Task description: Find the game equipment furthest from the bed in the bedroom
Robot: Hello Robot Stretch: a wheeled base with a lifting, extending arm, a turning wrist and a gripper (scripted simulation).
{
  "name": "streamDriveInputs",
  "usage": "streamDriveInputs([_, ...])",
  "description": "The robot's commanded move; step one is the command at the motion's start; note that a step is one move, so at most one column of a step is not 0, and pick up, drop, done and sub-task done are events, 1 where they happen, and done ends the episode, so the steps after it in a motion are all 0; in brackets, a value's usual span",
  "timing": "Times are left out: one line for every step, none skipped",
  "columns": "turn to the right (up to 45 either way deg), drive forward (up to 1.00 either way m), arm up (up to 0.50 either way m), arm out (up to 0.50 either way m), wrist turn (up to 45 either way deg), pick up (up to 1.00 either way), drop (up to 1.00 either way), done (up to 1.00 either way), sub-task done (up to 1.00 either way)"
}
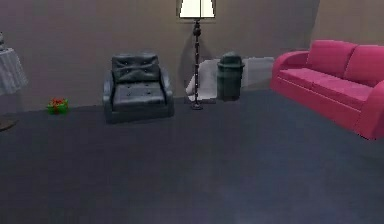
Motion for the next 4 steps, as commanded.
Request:
streamDriveInputs([6.0, 0.0, 0.0, 0.0, 0.0, 0.0, 0.0, 0.0, 0.0])
streamDriveInputs([0.0, 1.0, 0.0, 0.0, 0.0, 0.0, 0.0, 0.0, 0.0])
streamDriveInputs([3.0, 0.0, 0.0, 0.0, 0.0, 0.0, 0.0, 0.0, 0.0])
streamDriveInputs([0.0, 1.0, 0.0, 0.0, 0.0, 0.0, 0.0, 0.0, 0.0])
